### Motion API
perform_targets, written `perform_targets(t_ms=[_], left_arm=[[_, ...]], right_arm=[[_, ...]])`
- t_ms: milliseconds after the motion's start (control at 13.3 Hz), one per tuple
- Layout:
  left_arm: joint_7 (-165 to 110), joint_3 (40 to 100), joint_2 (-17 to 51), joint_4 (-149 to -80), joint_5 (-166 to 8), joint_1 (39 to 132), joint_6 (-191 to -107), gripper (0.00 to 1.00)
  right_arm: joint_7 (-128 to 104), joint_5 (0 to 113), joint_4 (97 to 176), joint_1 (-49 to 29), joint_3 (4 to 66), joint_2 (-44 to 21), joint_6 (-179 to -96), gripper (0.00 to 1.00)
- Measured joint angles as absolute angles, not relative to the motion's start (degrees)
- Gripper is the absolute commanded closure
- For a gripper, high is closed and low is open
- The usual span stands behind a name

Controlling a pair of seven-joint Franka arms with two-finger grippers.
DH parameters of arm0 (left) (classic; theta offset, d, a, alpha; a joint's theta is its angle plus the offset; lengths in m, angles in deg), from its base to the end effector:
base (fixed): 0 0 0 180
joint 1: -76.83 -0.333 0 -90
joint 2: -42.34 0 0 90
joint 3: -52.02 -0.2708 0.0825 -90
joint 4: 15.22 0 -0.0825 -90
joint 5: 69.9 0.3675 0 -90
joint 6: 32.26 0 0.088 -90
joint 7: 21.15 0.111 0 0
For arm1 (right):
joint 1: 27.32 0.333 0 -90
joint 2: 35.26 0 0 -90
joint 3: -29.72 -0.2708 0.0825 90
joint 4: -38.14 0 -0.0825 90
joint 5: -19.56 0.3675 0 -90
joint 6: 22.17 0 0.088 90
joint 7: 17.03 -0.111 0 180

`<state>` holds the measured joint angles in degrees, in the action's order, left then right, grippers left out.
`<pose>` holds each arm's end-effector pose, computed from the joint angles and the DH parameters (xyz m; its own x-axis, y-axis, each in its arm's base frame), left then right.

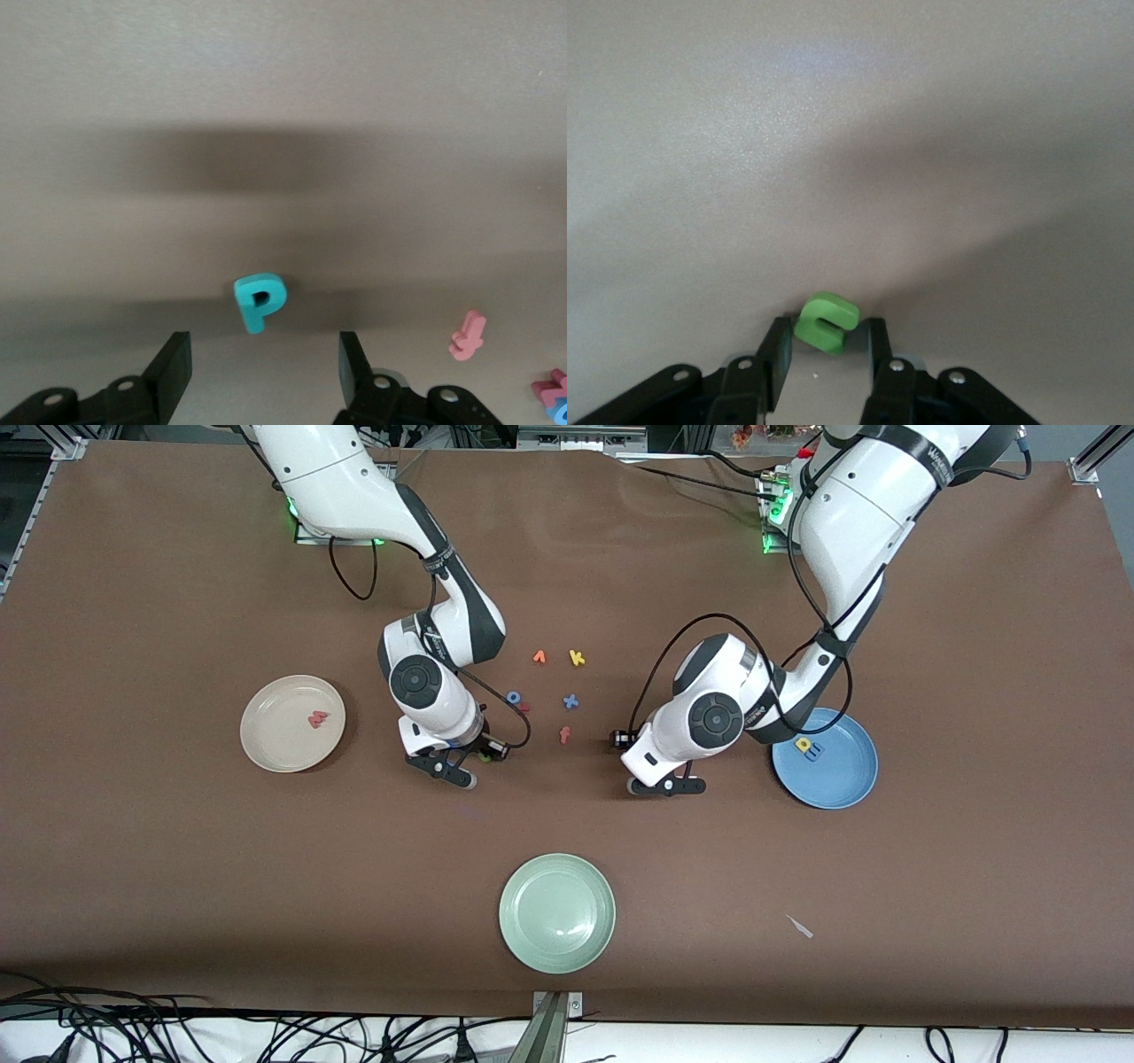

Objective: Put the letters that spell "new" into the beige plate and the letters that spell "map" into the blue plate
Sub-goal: 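Grasp the green n with the right gripper while the left gripper reaches the p, then carry the green n to the white plate while the left gripper grasps the p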

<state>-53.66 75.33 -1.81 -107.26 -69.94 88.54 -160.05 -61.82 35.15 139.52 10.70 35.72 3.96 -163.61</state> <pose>0.5383 -0.3496 0.1726 0.9722 0.0263 -0.2328 0.0695 -0.9814 0.1791 0.5263 0.3323 0.1514 0.9162 -0.3952 -0.0663 -0.3998 -0.9126 -0.0851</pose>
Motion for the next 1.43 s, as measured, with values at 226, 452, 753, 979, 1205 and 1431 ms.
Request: perform_targets(t_ms=[226, 452, 753, 979, 1205, 1431], left_arm=[[-54.4, 74.8, -3.0, -107.4, -66.1, 89.7, -161.4, 0.44], [-54.5, 74.7, -3.7, -107.4, -64.6, 90.0, -161.7, 0.74], [-54.5, 74.6, -3.9, -107.4, -63.8, 90.0, -161.7, 0.92], [-54.5, 74.5, -3.9, -107.4, -63.8, 90.0, -161.7, 0.92], [-54.5, 74.5, -3.9, -107.4, -63.8, 90.0, -161.7, 0.92], [-54.5, 74.5, -3.9, -107.4, -63.8, 90.0, -161.7, 0.94]], right_arm=[[-61.8, 35.2, 139.4, 10.7, 35.8, 4.0, -163.2, 0.72], [-61.8, 35.2, 139.4, 10.7, 35.8, 4.0, -163.1, 0.76], [-61.8, 35.2, 137.7, 10.7, 35.8, 4.2, -160.6, 0.77], [-61.8, 35.2, 136.3, 10.5, 35.8, 4.3, -158.7, 0.81], [-59.7, 35.2, 134.8, 10.5, 36.1, 4.2, -154.2, 0.81], [-54.5, 35.1, 135.2, 10.4, 37.2, 2.9, -150.2, 0.81]])
